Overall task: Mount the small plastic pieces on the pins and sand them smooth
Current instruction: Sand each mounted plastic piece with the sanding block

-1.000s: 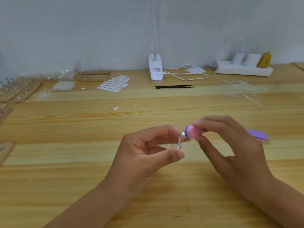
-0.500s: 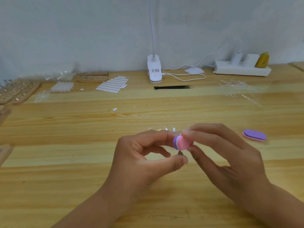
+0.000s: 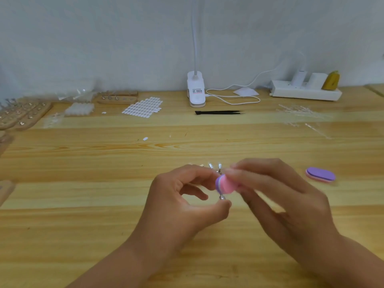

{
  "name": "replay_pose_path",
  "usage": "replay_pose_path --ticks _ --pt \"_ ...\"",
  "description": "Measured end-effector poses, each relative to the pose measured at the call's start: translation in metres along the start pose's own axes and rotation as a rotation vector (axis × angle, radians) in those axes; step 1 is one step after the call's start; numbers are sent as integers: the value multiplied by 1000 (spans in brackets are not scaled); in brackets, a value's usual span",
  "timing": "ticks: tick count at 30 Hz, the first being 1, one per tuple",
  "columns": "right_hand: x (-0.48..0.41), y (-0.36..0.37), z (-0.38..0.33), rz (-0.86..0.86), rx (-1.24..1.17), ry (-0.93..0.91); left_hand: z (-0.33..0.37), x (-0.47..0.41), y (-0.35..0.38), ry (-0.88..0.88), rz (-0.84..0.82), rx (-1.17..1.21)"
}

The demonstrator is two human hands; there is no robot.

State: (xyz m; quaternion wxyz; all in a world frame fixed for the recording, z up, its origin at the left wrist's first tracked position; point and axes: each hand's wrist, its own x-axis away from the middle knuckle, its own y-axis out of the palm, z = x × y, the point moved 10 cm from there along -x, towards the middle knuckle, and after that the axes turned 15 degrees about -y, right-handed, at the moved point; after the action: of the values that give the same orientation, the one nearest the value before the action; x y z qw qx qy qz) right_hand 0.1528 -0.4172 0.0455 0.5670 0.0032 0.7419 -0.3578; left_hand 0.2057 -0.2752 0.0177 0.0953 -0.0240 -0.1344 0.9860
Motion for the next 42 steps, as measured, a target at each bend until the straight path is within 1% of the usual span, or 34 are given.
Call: replay_pose_path --ticks 3,7,8,11,13,16,18,20,21,23,25,27,29,31,35,37,39,42 --pt "1 9 -5 -82 18 -66 2 1 2 3 2 -7" --pt "0 -3 6 -38 69 -21 -5 -1 1 -55 21 14" --pt "0 -1 2 -39 60 -36 -5 -1 1 -62 16 11" --pt "2 11 -8 -113 56 -111 -4 2 2 -54 19 -10" --pt "2 6 2 -110 87 -72 -5 2 0 -64 35 -2" --pt "1 0 6 -46 74 -23 -8 0 -1 -82 35 15" --pt "0 7 -6 -45 27 -68 -5 1 0 -64 23 5" --pt "1 12 -12 -92 29 -111 -3 3 1 -42 21 -11" --pt "0 11 -7 -104 53 -102 -3 3 1 -45 25 -5" --pt "1 2 8 -74 106 -31 -9 1 -3 -73 33 33" --pt "1 -7 16 -5 93 55 -12 -2 -2 -94 -19 90" --pt "0 -9 13 53 33 101 -12 -4 6 -111 -125 203" --pt "-2 -6 3 68 2 80 -10 -3 12 -104 -219 346" --pt "-3 -6 1 68 6 51 -9 -2 16 -94 -274 438" --pt "0 -11 11 83 27 104 -18 -5 16 -134 -270 464" --pt "-2 -10 4 100 43 68 -17 -5 18 -127 -292 448" --pt "-3 -9 -2 83 80 15 -17 -6 20 -128 -300 436" --pt "0 -14 15 57 111 82 -21 -8 17 -159 -284 492"
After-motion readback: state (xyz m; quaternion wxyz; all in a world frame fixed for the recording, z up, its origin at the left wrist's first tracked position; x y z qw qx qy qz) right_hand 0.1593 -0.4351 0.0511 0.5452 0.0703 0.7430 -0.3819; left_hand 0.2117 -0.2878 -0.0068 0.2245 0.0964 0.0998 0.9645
